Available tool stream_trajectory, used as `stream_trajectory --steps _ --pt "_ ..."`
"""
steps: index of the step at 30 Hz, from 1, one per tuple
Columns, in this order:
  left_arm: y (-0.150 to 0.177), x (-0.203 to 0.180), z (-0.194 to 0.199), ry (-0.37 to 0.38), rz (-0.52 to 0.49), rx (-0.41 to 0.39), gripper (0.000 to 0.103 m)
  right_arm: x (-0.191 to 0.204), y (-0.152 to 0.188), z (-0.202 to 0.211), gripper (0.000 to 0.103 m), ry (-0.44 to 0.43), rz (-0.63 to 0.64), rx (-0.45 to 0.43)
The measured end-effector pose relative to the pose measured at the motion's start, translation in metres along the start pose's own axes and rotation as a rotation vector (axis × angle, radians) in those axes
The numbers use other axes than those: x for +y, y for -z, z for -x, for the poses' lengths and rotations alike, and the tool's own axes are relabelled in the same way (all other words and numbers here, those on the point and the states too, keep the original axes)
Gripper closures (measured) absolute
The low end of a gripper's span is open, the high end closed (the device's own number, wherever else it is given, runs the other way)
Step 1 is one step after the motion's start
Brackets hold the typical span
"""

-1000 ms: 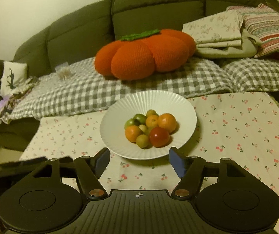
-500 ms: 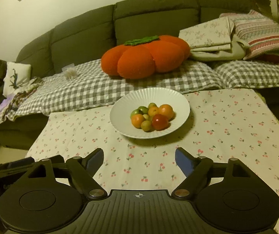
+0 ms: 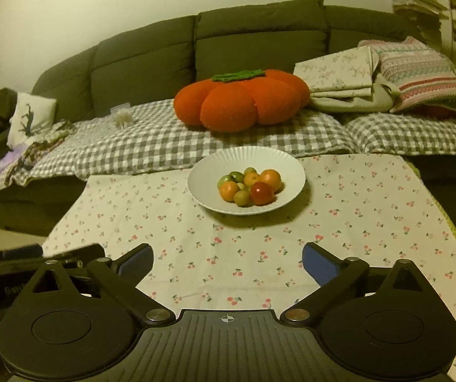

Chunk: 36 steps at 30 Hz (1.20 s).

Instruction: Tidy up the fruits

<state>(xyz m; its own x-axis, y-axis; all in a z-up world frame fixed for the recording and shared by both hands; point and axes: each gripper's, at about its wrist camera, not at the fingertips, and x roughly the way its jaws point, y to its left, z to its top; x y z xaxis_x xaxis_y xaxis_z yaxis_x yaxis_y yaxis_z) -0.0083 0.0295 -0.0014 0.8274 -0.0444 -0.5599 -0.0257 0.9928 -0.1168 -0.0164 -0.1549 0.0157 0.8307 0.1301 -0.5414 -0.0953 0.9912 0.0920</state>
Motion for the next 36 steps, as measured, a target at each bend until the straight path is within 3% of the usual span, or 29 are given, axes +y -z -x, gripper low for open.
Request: stream_trajectory --steps 7,36 --pt "0.002 0.004 -0.007 -0.010 0.005 0.021 0.001 0.005 0.010 -0.008 0.001 0.011 0.064 0.002" --pt "0.004 -0.004 -0.017 0.017 -0.020 0.041 0.001 -0.002 0.013 -0.010 0.001 0.013 0.045 0.004"
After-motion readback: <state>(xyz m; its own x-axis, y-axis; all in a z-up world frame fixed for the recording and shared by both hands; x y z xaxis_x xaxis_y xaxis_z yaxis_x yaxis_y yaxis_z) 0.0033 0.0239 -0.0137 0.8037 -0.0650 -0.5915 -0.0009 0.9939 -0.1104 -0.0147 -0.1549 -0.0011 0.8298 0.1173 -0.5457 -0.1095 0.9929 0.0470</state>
